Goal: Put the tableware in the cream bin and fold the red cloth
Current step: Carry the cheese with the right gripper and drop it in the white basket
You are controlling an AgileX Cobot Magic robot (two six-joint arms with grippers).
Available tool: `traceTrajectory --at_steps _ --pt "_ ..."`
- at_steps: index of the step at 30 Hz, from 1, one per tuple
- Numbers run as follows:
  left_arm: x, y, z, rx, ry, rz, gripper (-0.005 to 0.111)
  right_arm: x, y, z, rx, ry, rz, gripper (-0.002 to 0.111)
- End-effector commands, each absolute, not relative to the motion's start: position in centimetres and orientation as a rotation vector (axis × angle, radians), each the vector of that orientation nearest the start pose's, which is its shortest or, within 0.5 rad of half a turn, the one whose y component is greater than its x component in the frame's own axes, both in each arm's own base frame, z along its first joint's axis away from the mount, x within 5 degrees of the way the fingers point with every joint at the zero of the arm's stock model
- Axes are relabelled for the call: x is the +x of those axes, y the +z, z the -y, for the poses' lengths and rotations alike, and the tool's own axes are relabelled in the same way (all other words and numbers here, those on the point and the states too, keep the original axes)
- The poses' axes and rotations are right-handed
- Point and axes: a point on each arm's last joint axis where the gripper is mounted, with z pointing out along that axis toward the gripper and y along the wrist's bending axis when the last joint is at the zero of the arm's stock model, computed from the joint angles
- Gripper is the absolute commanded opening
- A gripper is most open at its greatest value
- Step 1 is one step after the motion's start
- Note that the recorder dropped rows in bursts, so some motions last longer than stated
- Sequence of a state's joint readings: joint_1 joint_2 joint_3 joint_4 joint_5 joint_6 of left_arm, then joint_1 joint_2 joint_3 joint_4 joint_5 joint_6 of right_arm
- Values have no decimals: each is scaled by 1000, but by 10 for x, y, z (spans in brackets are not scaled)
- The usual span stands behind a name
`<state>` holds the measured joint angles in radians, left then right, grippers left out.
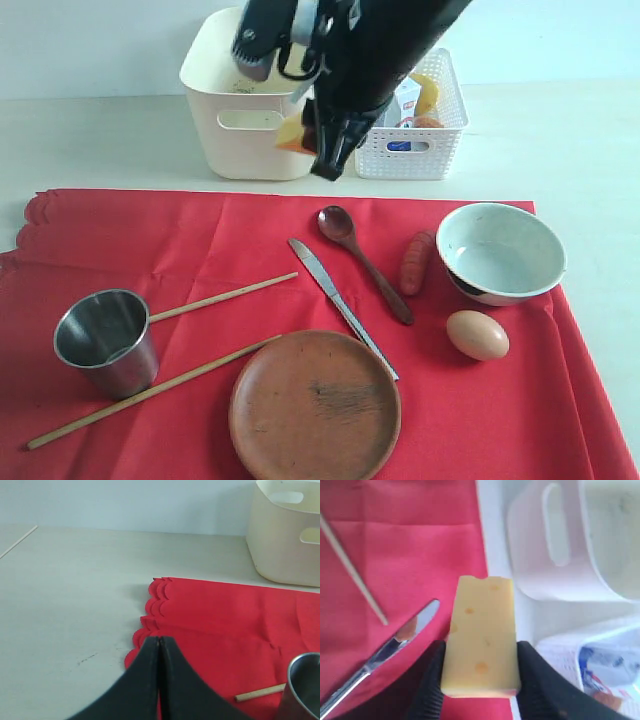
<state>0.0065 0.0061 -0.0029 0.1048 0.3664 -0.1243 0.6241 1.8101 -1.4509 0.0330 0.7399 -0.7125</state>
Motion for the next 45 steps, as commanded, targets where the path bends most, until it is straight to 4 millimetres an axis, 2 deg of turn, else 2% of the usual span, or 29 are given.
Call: traceTrajectory --at_steps 1,8,14,19,30,36,45 --pt "53 181 -3 -50 14 -1841 0 351 272 -197 -1295 -8 -2161 0" --pt "53 181 -3 -50 14 -1841 0 386 276 -134 -913 -31 -2258 0" --pt "53 181 -3 -50 14 -1841 0 408 268 -111 -788 -62 -2211 0" --pt "53 181 -3 -50 14 -1841 0 424 255 -111 -739 -72 -2140 0" --pt "53 181 -3 -50 14 -1841 0 457 203 -118 -646 -65 -2021 0" --pt "53 181 -3 -50 14 -1841 0 462 173 -120 -602 -32 -2082 0" --pt "53 181 -3 -50 14 -1841 0 462 168 -120 -536 6 -2112 0"
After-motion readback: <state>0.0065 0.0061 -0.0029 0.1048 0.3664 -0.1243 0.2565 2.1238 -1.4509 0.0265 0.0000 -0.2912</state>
